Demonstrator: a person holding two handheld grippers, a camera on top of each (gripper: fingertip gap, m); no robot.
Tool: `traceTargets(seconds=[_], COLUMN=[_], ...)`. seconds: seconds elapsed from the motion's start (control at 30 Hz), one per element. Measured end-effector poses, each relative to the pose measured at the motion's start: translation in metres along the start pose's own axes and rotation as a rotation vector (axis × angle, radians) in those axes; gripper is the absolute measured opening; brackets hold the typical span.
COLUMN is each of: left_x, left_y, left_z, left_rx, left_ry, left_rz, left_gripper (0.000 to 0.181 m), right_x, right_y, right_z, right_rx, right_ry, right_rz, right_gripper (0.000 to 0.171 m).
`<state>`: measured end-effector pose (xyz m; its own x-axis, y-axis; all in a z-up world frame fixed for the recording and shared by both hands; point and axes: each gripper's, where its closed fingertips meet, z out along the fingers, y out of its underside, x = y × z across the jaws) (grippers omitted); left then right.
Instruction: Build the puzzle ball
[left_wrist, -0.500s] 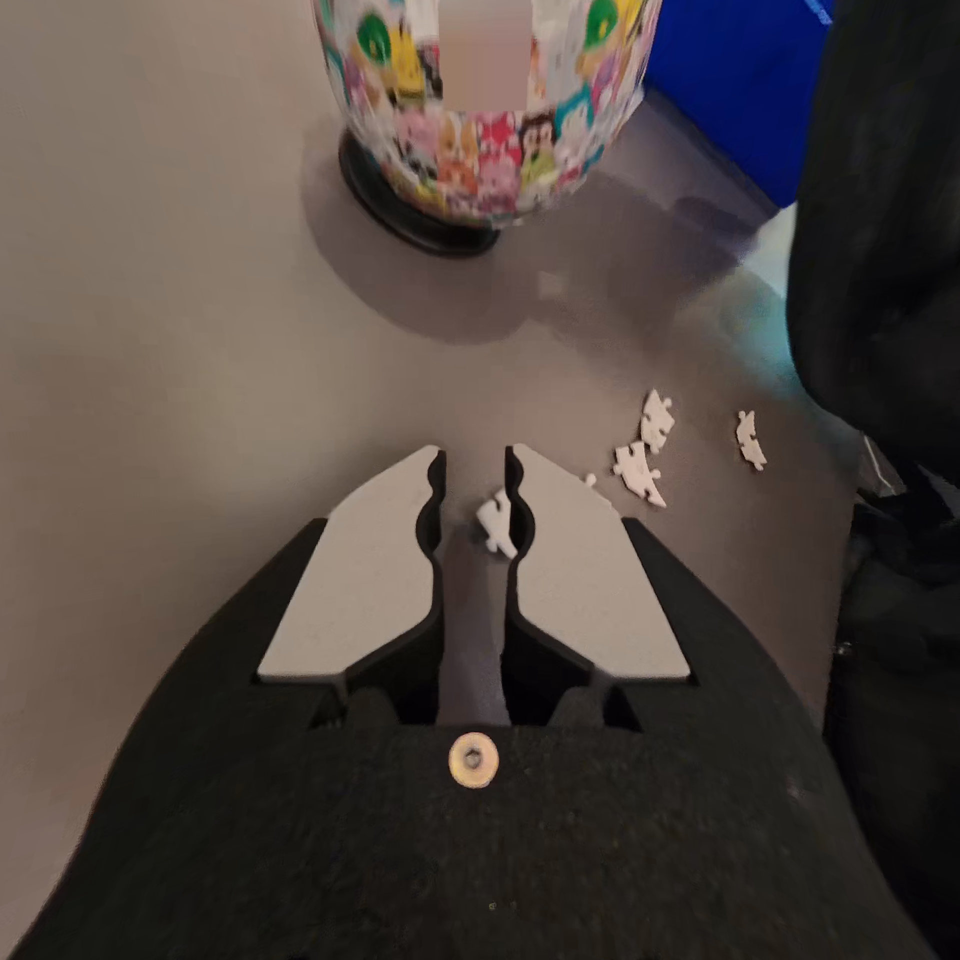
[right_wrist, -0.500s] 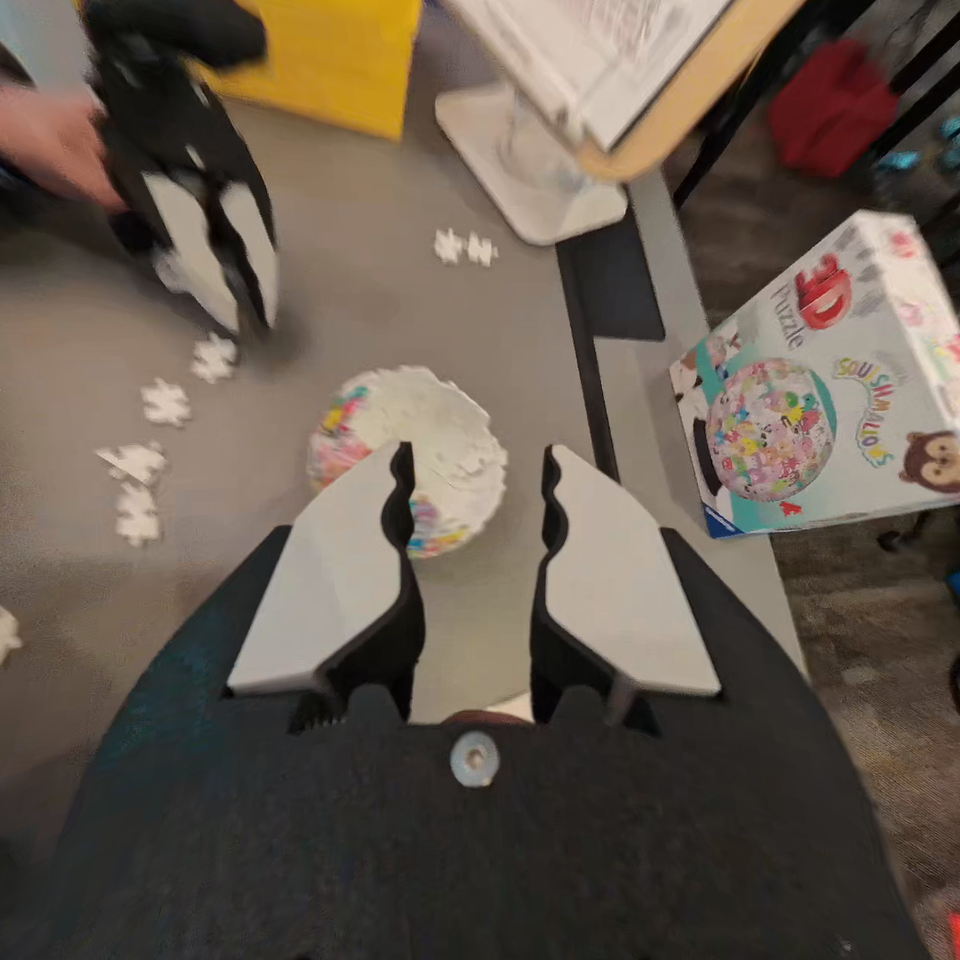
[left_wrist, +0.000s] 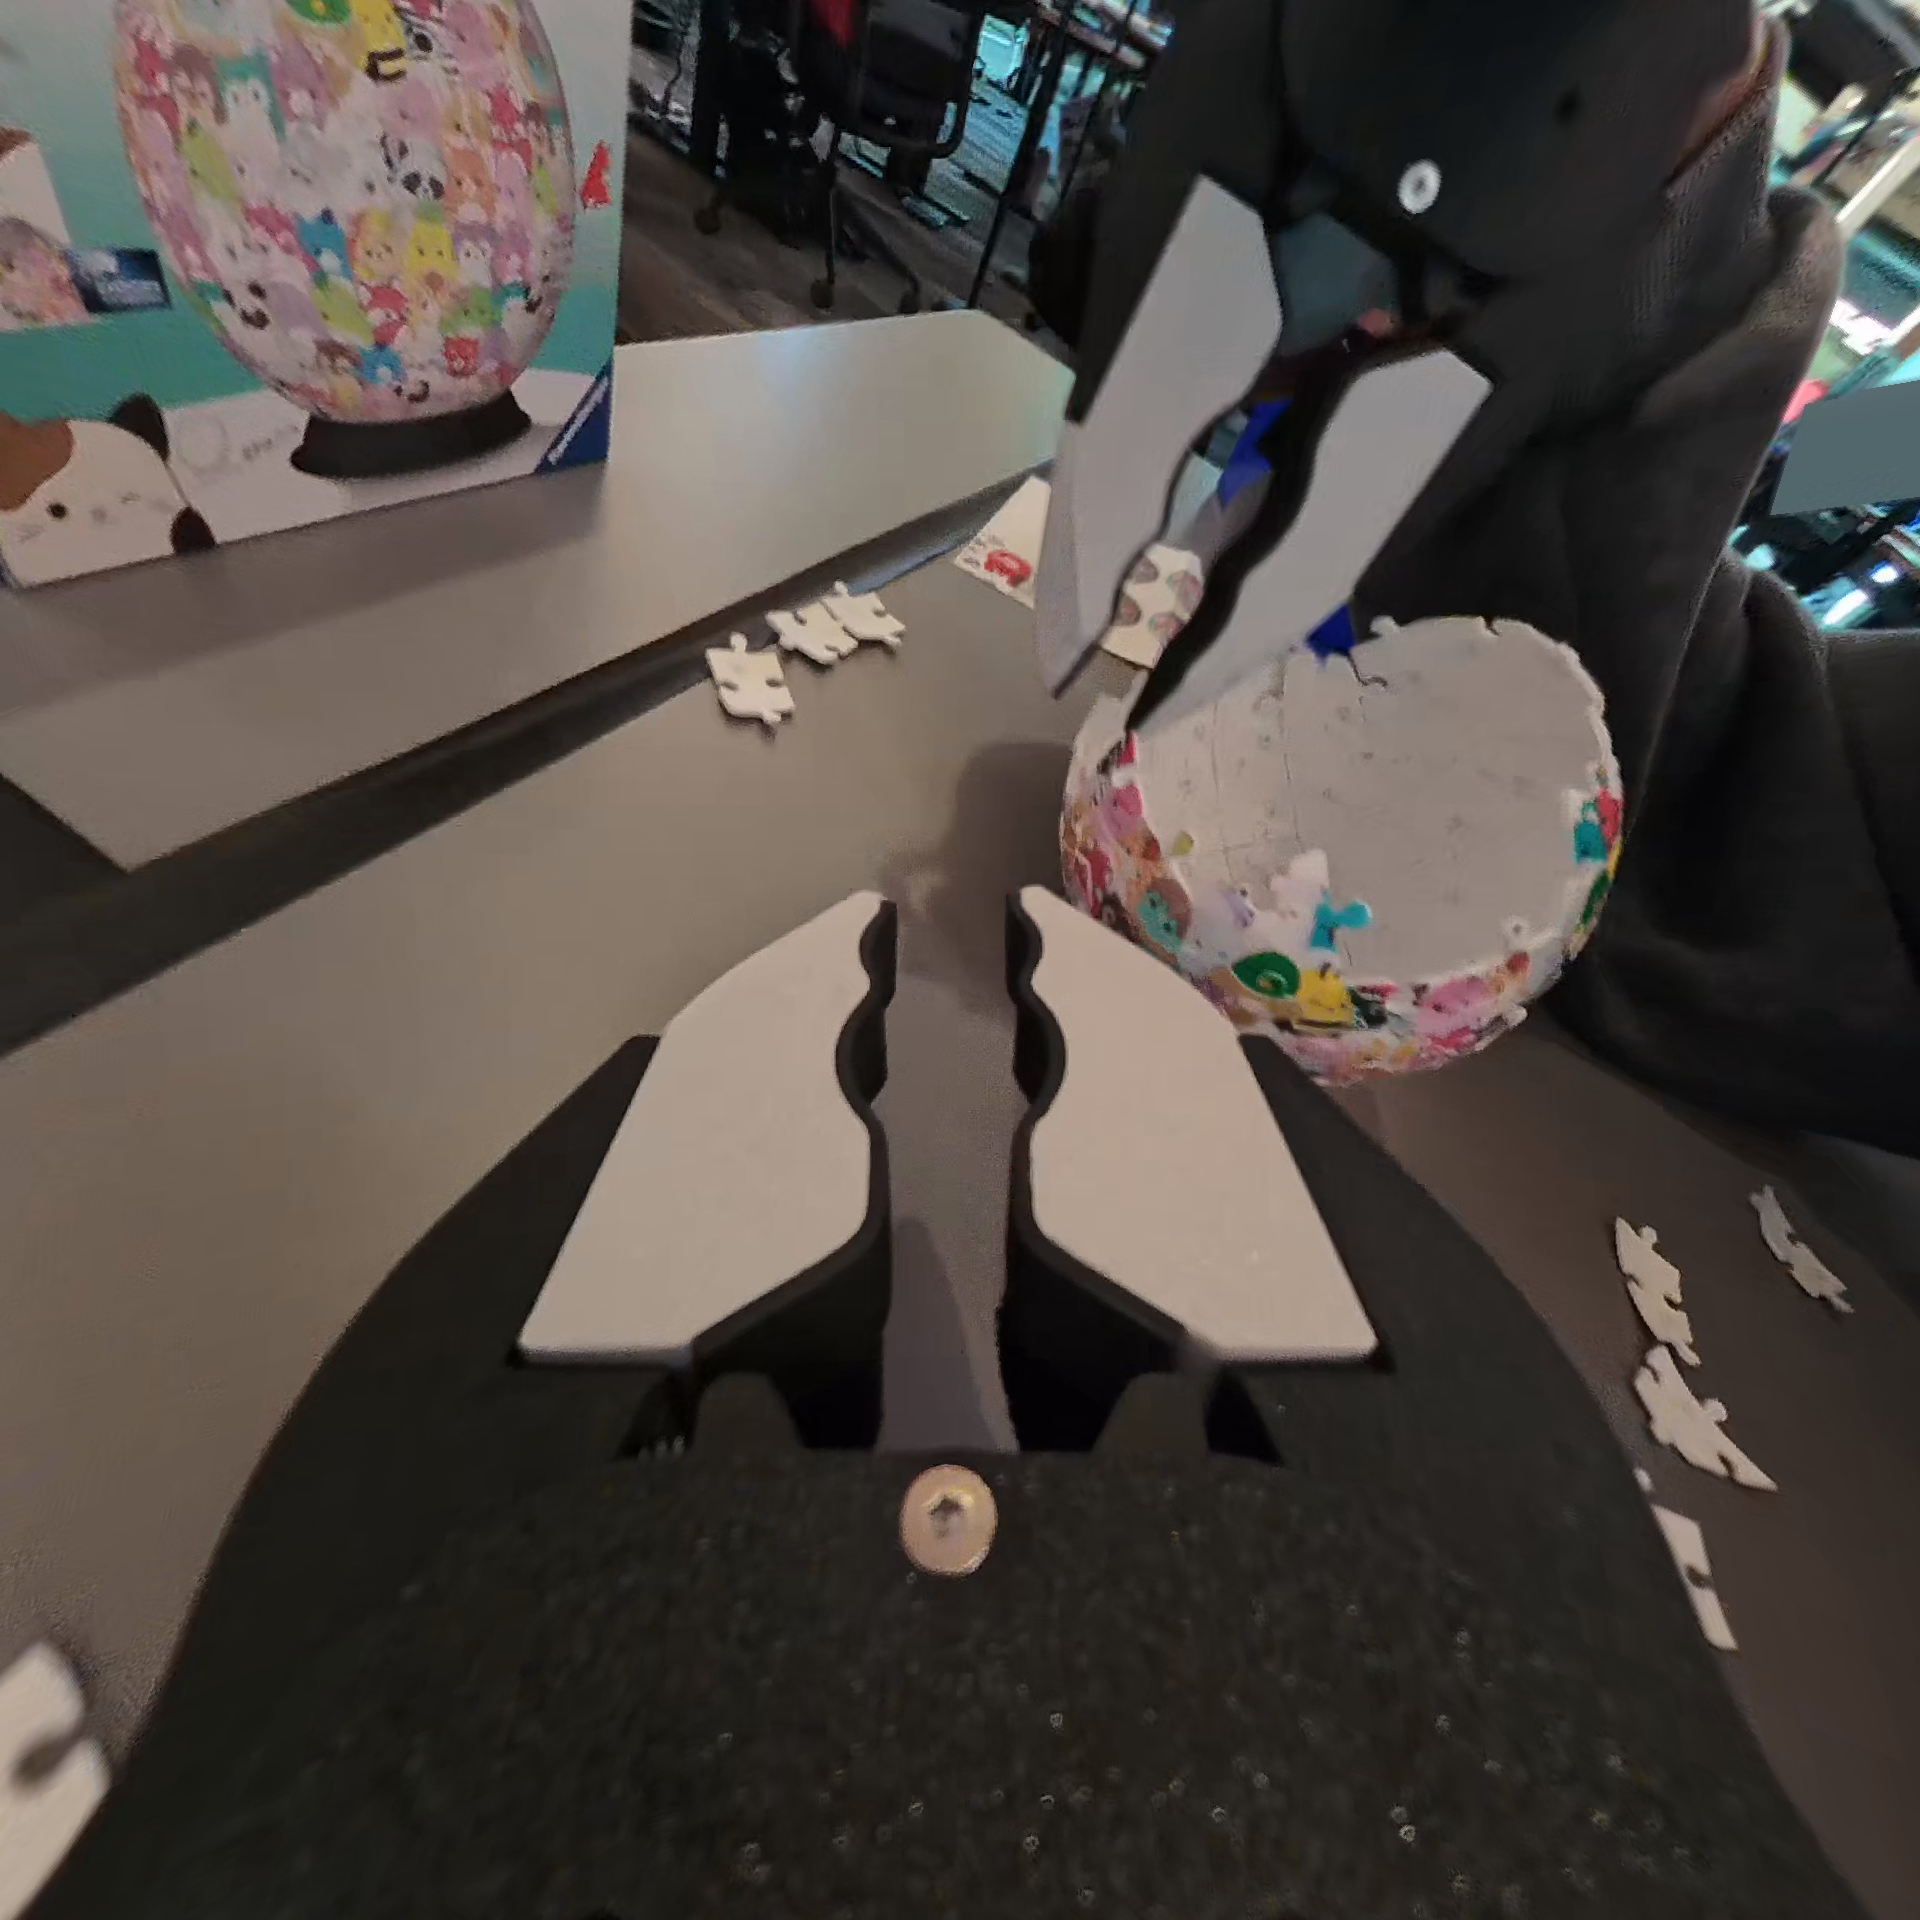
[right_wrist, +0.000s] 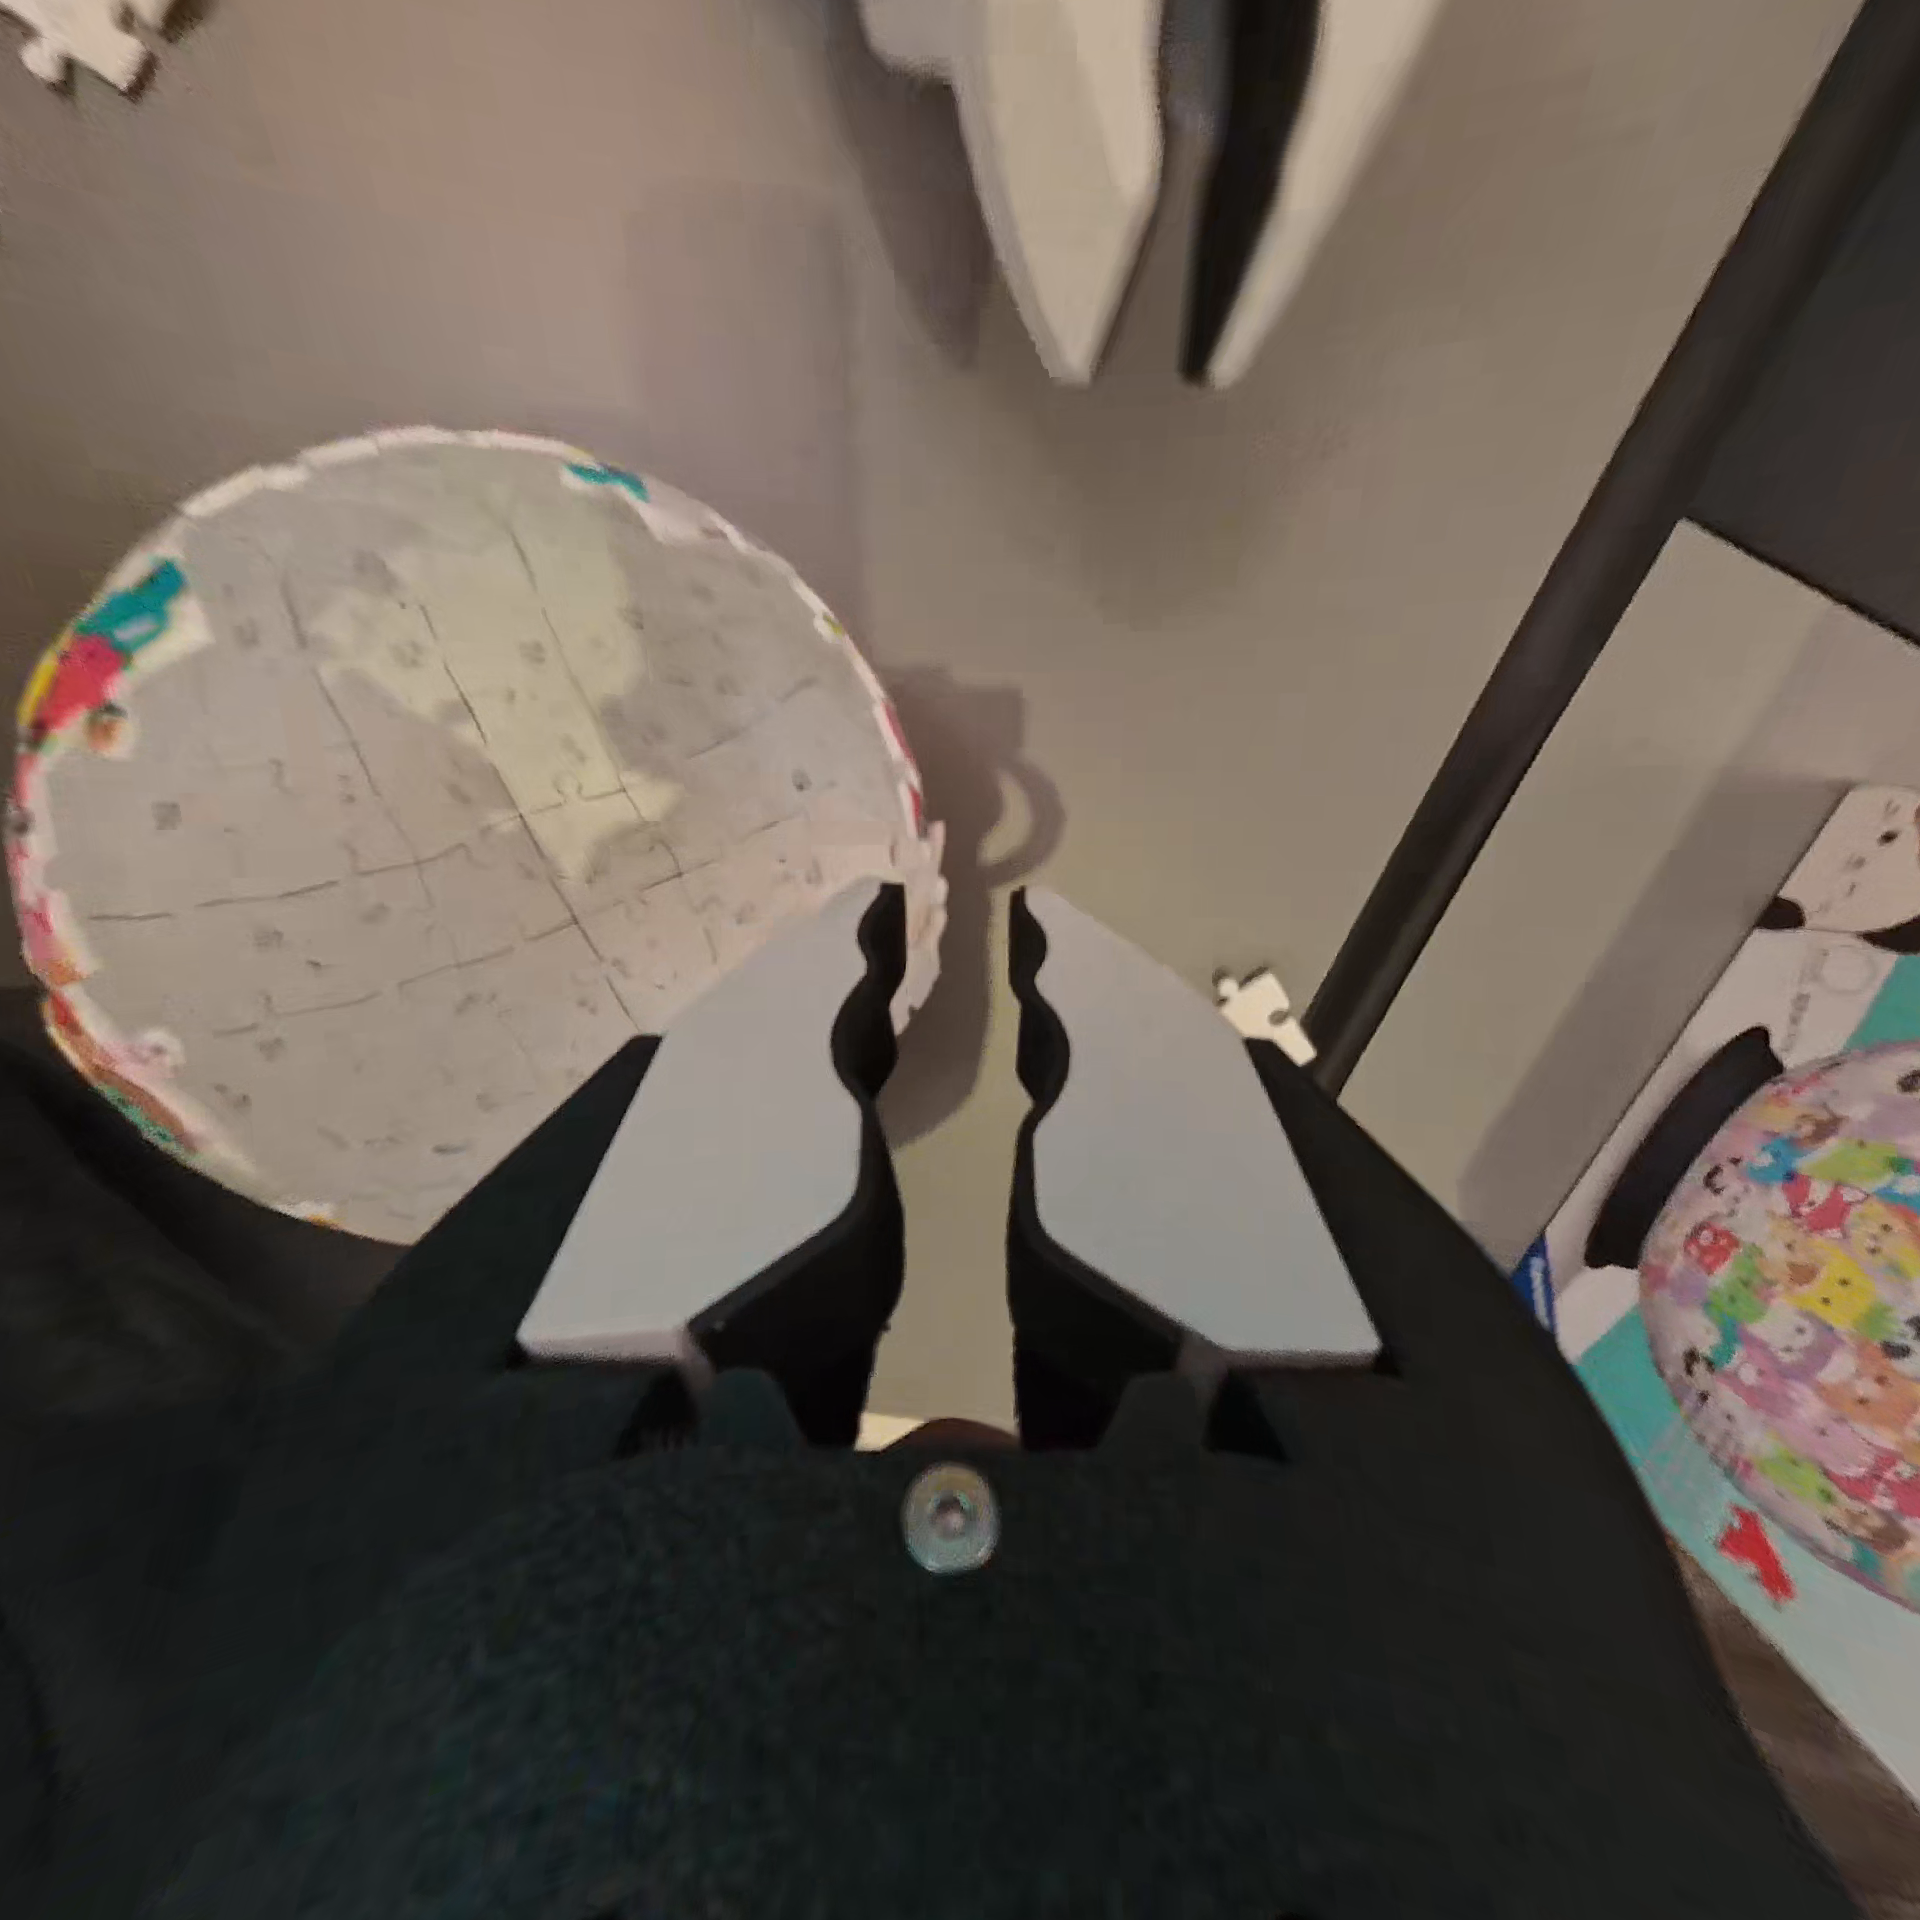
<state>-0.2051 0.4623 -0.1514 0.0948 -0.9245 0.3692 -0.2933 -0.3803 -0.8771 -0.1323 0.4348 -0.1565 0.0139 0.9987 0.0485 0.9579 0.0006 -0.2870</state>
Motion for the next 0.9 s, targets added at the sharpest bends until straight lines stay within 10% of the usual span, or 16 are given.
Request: traceTargets(seconds=[0.9], left_x=[0.007], left_y=[0.02], left_z=[0.019], left_rx=[-0.114], left_ry=[0.045], left_rz=[0.066], left_gripper=[0.018], right_x=[-0.008], right_y=[0.012], right_z=[0.01], right_rx=[-0.069], right_ry=[-0.07], right_rz=[0.007], right_gripper=[0.003])
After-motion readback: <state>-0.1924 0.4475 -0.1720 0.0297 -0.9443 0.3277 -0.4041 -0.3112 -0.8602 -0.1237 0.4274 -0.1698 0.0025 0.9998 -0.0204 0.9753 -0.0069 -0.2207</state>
